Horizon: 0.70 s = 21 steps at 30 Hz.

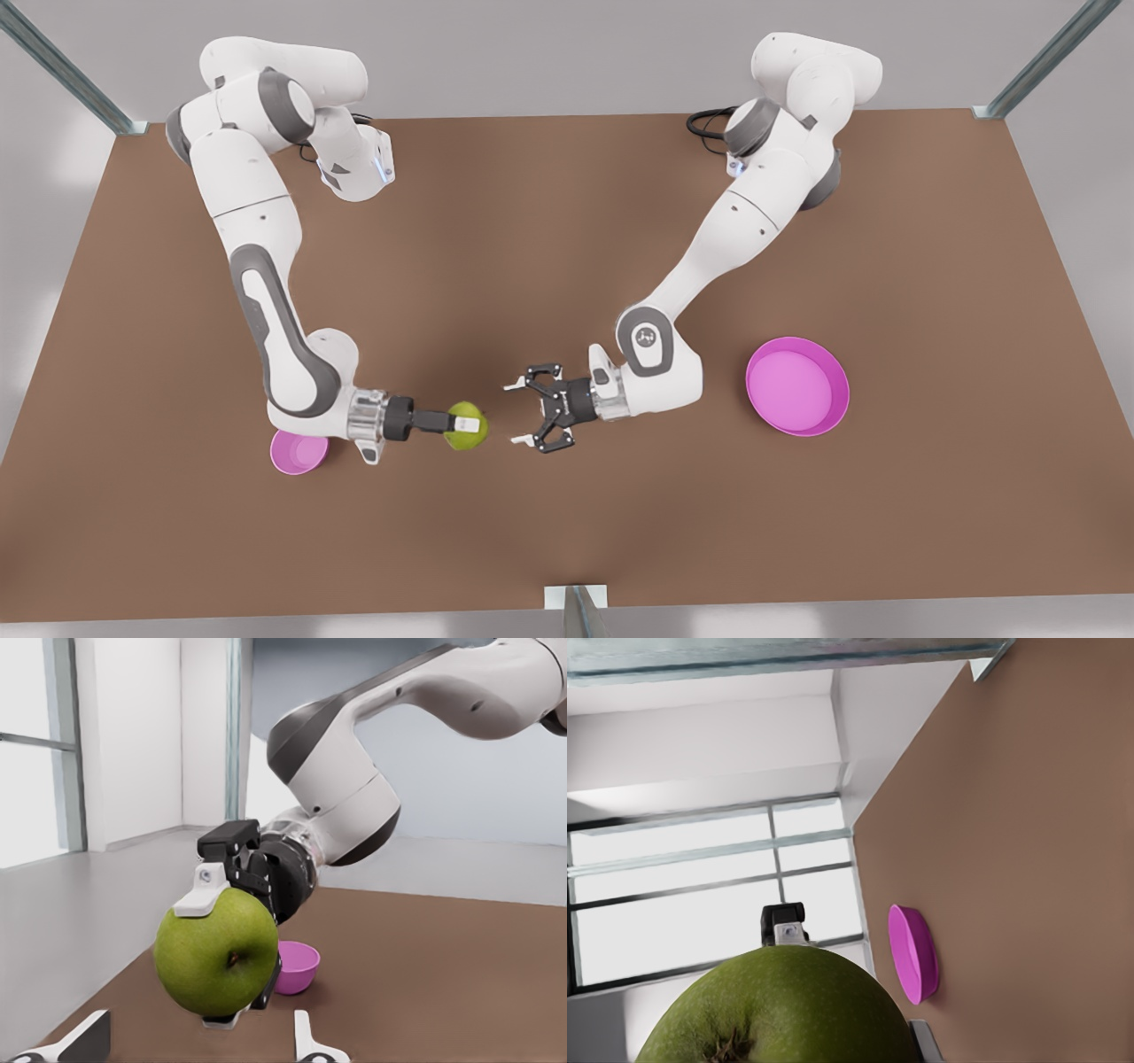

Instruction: Use the left arm to pick up the apple from the plate, transfer it to the gripper of the right arm, and then use the right arm to place it into the bowl

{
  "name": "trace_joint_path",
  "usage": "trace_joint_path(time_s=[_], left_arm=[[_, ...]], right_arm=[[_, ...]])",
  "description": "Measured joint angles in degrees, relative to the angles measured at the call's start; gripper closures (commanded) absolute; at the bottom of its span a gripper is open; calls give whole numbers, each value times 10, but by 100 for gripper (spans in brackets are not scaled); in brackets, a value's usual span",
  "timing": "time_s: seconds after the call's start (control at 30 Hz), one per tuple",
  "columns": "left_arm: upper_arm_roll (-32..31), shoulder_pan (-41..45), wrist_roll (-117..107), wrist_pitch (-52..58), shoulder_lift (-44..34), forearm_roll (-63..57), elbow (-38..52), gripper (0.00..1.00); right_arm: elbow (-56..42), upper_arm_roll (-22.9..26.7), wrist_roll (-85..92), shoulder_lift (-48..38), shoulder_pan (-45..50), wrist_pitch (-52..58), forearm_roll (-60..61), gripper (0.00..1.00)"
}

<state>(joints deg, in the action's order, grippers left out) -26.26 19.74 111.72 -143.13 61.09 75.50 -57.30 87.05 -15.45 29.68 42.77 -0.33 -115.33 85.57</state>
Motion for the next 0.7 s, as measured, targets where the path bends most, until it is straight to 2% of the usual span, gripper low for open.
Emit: trace_joint_path(time_s=[0.07, 0.17, 0.27, 0.33, 0.37, 0.47, 0.53, 0.7], left_arm=[[58, -31, -49, 17, -40, -130, -9, 0], [90, -83, -161, 99, -107, -420, -11, 0], [124, -127, -283, 261, -220, -663, -12, 0], [131, -156, -358, 372, -293, -756, -12, 0], [134, -168, -394, 420, -324, -783, -13, 0], [213, -153, -498, 485, -474, -794, -171, 0], [232, -150, -564, 508, -478, -792, -184, 0], [238, -144, -724, 540, -425, -791, -155, 0]], right_arm=[[0, 0, -1, 0, -29, 12, -37, 16], [0, -4, -1, -5, -69, 30, -127, 16], [-2, -6, 1, -8, -108, 49, -246, 16], [-11, -5, 7, -5, -136, 60, -314, 16], [-21, -1, 10, -3, -145, 69, -345, 16], [-41, 7, 21, 3, -158, 87, -437, 16], [-56, 17, 29, 13, -160, 93, -489, 16], [-94, 28, 52, 44, -160, 86, -586, 16]])
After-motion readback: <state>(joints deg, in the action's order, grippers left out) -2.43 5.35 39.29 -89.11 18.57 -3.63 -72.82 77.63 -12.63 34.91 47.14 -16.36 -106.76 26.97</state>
